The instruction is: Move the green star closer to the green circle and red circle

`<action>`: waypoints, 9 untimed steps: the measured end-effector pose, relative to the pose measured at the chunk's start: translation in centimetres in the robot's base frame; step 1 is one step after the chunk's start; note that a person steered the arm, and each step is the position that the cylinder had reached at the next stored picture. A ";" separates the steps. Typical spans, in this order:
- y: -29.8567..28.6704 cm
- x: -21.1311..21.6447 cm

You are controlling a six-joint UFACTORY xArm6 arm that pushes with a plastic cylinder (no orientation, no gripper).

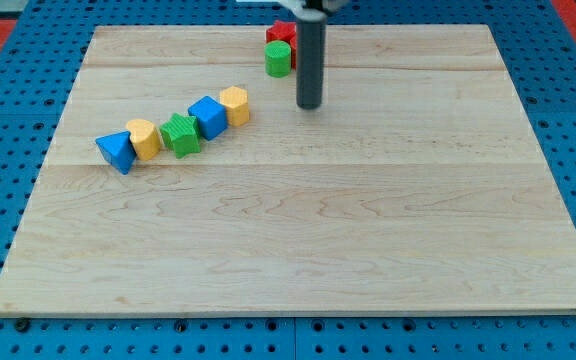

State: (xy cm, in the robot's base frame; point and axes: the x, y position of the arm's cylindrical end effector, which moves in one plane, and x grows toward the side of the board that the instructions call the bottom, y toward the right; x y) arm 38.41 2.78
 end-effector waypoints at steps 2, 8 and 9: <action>-12.6 7.9; -6.8 -5.2; -2.6 -5.5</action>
State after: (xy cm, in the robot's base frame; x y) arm 32.95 0.20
